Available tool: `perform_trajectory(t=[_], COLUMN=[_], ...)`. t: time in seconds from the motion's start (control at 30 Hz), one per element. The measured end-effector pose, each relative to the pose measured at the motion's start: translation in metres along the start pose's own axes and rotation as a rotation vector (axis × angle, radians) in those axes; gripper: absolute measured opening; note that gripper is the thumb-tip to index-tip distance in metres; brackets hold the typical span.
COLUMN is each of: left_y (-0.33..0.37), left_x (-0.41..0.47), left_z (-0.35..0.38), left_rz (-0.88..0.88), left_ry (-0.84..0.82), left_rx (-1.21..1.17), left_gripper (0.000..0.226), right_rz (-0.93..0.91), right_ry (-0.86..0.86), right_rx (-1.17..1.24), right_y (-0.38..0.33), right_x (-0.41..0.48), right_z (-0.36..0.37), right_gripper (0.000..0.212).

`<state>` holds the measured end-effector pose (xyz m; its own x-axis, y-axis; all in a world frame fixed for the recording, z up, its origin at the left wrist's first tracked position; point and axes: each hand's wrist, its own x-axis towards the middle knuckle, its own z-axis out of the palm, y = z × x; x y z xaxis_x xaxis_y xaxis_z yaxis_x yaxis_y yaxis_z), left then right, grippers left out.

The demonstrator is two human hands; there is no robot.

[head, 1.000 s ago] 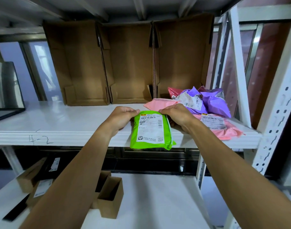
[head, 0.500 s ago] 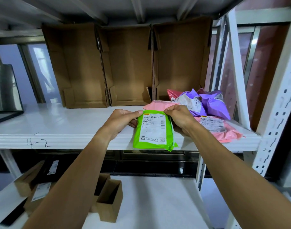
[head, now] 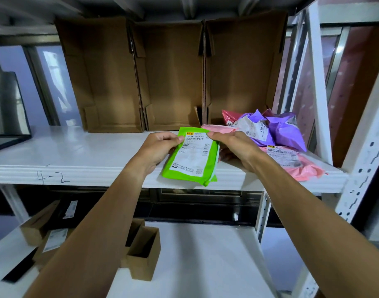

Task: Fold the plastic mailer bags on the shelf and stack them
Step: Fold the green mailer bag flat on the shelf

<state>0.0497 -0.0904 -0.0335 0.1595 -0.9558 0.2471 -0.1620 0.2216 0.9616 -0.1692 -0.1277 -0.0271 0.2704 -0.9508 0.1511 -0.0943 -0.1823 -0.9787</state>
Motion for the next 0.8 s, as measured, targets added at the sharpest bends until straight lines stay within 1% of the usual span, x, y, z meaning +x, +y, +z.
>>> perform_trajectory(t=[0.1,0.17,0.23,0.3,0.37,0.43,0.5,0.57,0.6,0.67,0.73,0.8], left_y=[0.002,0.002,0.002,0.004,0.005,0.007,0.007,0.007,0.007,0.006,0.005,0.004], left_x=[-0.002,-0.003,-0.003,-0.006,-0.009,-0.011,-0.011,-0.01,-0.009,-0.007,-0.006,-0.007], left_z=[0.003,0.004,0.002,0.001,0.002,0.004,0.003,0.003,0.003,0.003,0.004,0.004], left_rz=[0.003,0.007,0.01,-0.02,-0.041,-0.041,-0.034,-0.034,-0.036,-0.041,-0.037,-0.024], left_ry=[0.053,0.064,0.031,-0.055,-0.135,-0.159,-0.143,-0.108,-0.088,-0.065,-0.071,-0.112], left_rx=[-0.045,-0.06,-0.046,0.007,0.08,0.096,0.099,0.086,0.075,0.068,0.085,0.102], left_gripper=[0.011,0.012,0.026,0.037,0.032,0.022,0.02,0.022,0.022,0.025,0.03,0.03], right_rz=[0.016,0.027,0.013,0.008,-0.005,-0.02,-0.015,0.01,0.021,0.037,0.042,0.015], right_ry=[-0.047,-0.049,-0.018,0.027,0.067,0.08,0.03,-0.04,-0.072,-0.1,-0.066,-0.012], right_rx=[-0.007,0.0,0.005,0.022,0.043,0.028,0.026,-0.001,-0.01,0.006,0.032,0.017], right_y=[0.001,0.003,0.003,0.003,0.001,0.001,-0.001,-0.002,-0.002,-0.002,0.003,0.005], right_x=[0.001,0.002,0.002,0.002,0.002,0.002,0.002,0.0,-0.001,-0.001,0.003,0.005], right_z=[0.0,0.002,0.004,0.002,0.0,-0.001,0.0,0.003,0.004,0.004,0.003,0.002], right_gripper=[0.036,0.04,0.038,0.026,0.027,0.027,0.033,0.047,0.047,0.038,0.033,0.027])
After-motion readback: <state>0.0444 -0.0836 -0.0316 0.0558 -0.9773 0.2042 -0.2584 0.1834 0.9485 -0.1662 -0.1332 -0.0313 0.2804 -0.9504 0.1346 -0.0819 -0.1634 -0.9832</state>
